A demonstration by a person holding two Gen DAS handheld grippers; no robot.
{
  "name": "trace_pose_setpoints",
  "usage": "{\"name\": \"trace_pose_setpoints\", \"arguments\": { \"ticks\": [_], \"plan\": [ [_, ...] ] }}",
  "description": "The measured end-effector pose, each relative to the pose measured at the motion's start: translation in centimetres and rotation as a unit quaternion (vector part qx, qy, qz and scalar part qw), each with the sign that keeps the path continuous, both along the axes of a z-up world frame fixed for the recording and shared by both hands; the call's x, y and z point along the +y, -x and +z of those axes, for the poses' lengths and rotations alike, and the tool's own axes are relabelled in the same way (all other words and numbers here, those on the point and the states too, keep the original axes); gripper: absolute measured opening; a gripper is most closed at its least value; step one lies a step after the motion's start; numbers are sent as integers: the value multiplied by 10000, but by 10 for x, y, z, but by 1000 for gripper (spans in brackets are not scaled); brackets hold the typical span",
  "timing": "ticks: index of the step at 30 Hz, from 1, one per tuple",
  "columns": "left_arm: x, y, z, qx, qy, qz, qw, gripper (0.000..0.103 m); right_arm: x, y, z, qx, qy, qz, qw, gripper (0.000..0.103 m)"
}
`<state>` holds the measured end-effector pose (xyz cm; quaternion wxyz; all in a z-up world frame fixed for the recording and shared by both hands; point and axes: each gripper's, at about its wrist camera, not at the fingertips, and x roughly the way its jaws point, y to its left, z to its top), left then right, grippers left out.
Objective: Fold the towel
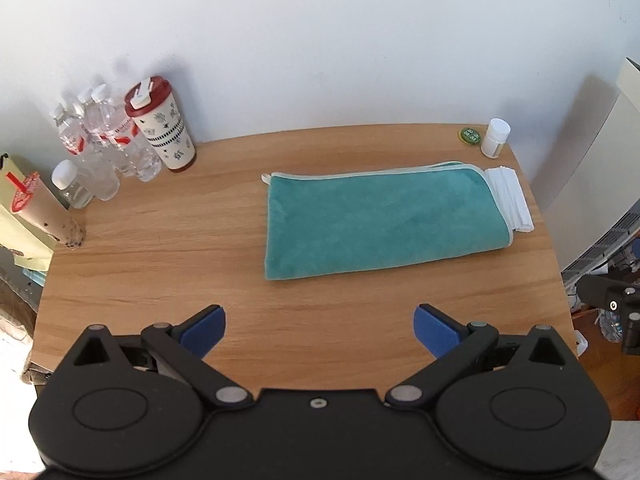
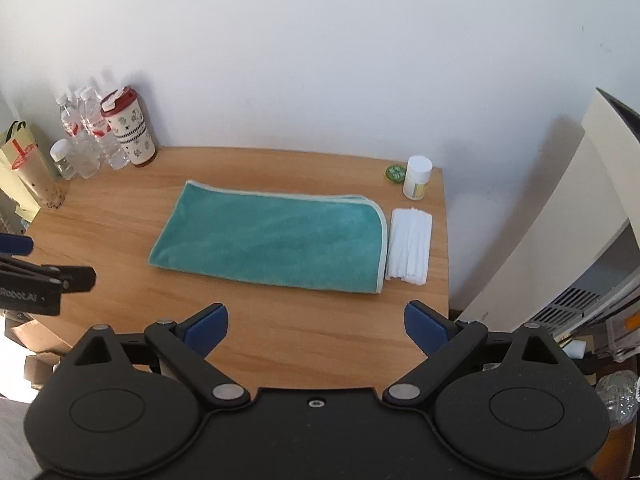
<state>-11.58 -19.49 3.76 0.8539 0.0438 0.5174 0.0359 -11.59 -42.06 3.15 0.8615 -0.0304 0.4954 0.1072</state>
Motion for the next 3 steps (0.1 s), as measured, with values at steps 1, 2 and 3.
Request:
{"name": "trace_pose_setpoints", "arguments": {
  "ticks": [1, 2, 3],
  "plan": [
    [-1, 1, 1, -17, 6, 19, 10000, 103, -1, 1, -2, 73, -49, 19, 10000, 98],
    [-1, 2, 2, -31, 10, 44, 10000, 103, -1, 2, -3, 103, -76, 38, 9999, 97],
    [-1, 4, 3, -46, 14, 70, 10000, 103, -1, 2, -4, 109, -90, 58, 9999, 98]
  ]
}}
